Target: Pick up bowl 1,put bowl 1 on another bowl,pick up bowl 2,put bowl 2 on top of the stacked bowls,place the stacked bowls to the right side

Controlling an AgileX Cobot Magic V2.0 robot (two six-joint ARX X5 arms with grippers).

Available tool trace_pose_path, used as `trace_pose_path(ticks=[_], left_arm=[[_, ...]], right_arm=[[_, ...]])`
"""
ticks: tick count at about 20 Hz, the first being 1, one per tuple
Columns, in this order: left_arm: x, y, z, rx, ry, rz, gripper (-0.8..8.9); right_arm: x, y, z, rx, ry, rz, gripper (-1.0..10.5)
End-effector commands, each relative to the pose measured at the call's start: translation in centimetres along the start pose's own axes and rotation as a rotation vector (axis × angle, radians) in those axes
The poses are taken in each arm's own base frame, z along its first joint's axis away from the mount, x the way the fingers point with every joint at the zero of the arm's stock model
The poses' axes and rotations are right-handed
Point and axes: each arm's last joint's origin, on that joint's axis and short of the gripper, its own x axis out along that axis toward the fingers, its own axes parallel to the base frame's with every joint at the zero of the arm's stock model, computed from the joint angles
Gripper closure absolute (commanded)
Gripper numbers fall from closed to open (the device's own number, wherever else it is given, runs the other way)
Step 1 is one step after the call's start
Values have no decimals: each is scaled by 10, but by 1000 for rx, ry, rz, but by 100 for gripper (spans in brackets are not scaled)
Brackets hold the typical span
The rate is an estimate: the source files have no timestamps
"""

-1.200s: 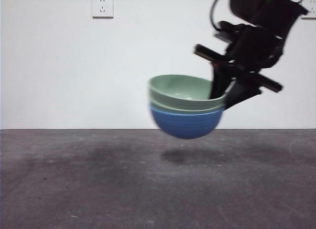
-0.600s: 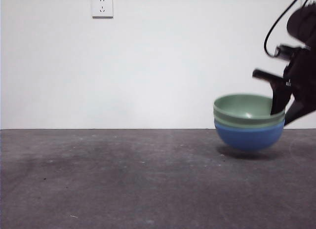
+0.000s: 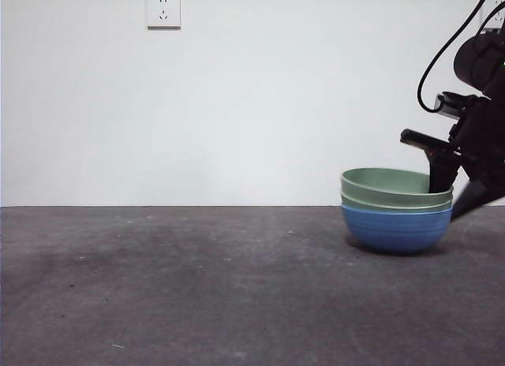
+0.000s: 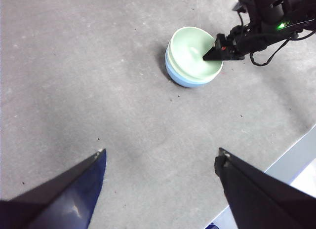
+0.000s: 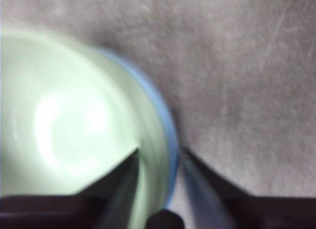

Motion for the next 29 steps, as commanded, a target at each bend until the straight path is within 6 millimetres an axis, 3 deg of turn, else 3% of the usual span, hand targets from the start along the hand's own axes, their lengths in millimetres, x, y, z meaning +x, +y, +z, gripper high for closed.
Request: trace_pose_path(ticks=[1, 6, 10, 16, 24, 27, 28, 29], left_arm=[[0, -1, 0, 11, -5, -1, 440], [0, -1, 0, 12, -5, -1, 440], [0, -1, 0, 15, -7, -1, 440], [0, -1, 1, 69, -9, -1, 440], [0, 0, 0, 87, 3, -1, 440], [0, 0, -1, 86, 11, 0, 441], [0, 0, -1, 88, 11, 0, 447], [0, 0, -1, 89, 13, 0, 516]], right_arm=[[6, -5, -4, -3, 27, -7, 716], [5, -4, -3, -5, 18, -4, 716], [-18, 2, 1, -20, -27, 6, 716], [-93, 18, -13, -74, -28, 8, 718], [-195, 41, -75, -196, 39, 26, 729], [-224, 46, -96, -224, -3, 44, 732], [-232, 46, -102, -230, -23, 49, 767], [-237, 46, -106, -234, -36, 51, 850]])
